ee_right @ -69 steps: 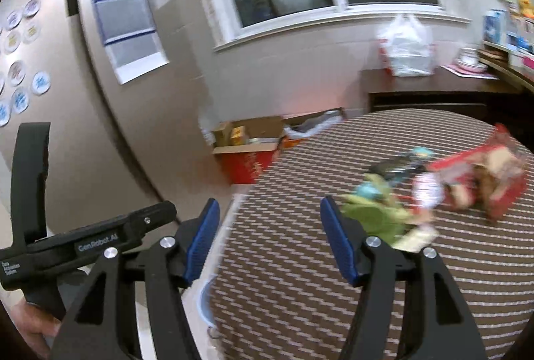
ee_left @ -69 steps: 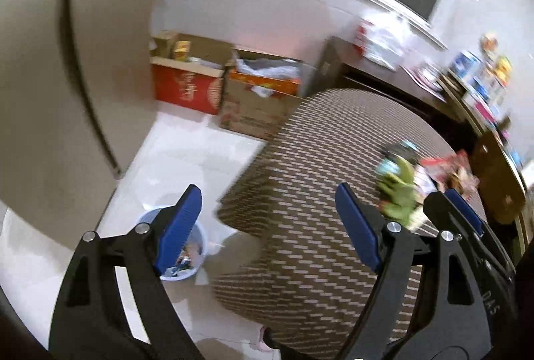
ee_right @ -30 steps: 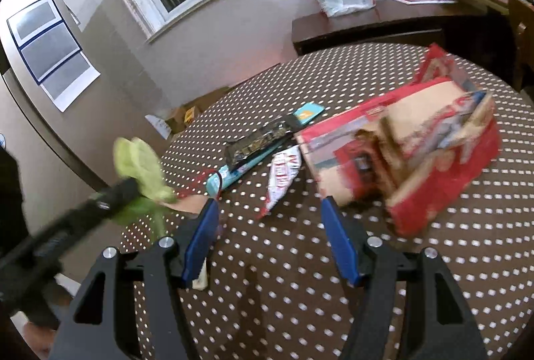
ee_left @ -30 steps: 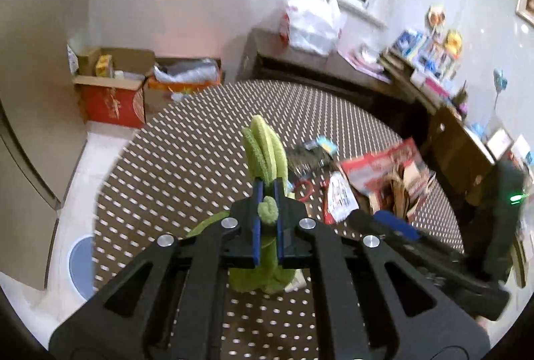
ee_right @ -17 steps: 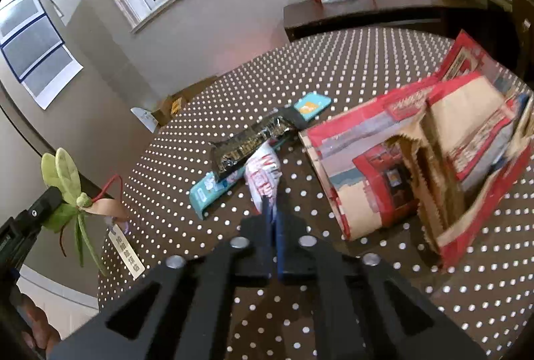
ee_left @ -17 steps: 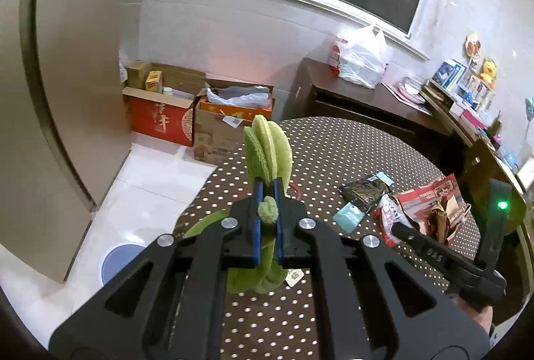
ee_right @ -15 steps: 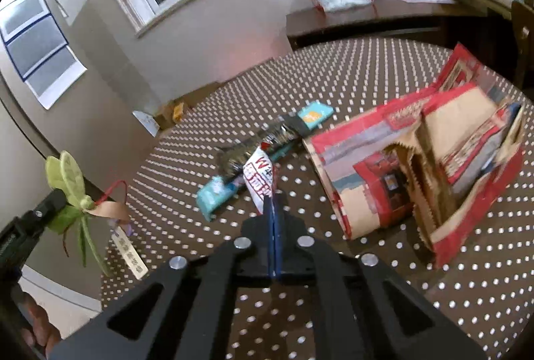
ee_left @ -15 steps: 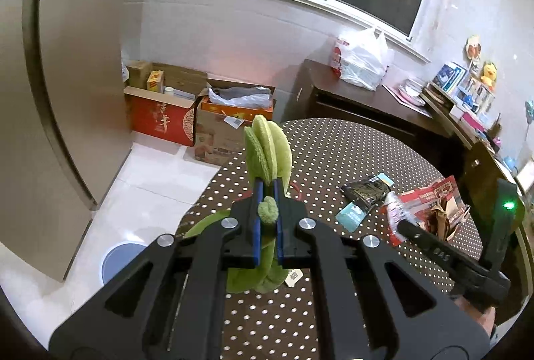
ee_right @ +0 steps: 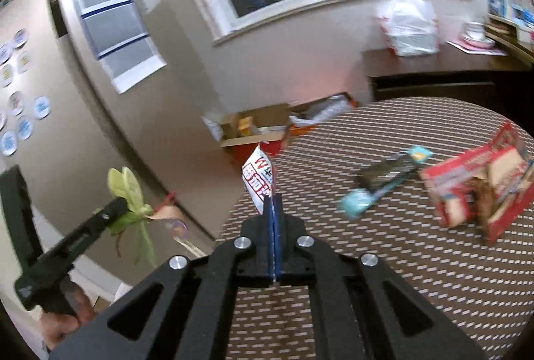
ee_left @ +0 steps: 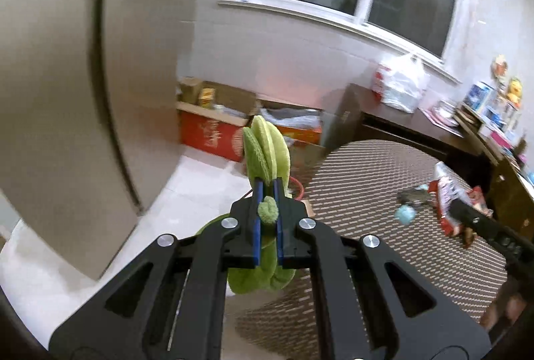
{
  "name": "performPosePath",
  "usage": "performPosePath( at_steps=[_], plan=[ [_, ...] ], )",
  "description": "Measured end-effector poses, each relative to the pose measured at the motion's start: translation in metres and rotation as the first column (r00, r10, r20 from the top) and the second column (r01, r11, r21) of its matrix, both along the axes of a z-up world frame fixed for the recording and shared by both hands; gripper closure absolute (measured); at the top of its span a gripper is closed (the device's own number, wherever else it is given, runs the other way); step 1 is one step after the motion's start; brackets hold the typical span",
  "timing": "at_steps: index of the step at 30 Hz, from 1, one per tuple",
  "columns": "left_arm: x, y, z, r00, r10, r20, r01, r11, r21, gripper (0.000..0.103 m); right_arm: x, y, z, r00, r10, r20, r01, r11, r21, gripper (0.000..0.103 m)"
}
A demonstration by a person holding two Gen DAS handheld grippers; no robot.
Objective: Collect trash
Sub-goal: 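Carry the plush plant and packet with both tools over the blue bin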
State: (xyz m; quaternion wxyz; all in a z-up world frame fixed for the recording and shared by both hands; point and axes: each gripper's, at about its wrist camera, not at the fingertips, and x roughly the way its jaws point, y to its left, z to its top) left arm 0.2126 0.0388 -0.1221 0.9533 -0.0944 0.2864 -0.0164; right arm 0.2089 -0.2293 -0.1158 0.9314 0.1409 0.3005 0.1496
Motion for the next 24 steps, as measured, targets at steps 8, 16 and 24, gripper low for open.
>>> performPosePath(
  at_steps=[8,16,24],
  plan=[
    [-0.024,0.093,-0.027,0.983,0.169,-0.073,-0.171,0.985,-0.018,0.097,-0.001,0.092,-0.005,0.983,0.180,-0.023,-0.180,0.984,-0.013,0.101],
    [-0.024,0.153,-0.067,0.951,0.255,-0.172,-0.263,0.964,-0.026,0.097,0.009,0.177,-0.038,0.948,0.302,-0.102,-0.307,0.950,-0.046,0.101],
    [0.002,0.165,-0.103,0.938,0.230,-0.257,-0.242,0.970,-0.015,0.097,0.023,0.226,-0.068,0.921,0.357,-0.154,-0.374,0.922,-0.099,0.101]
  ],
)
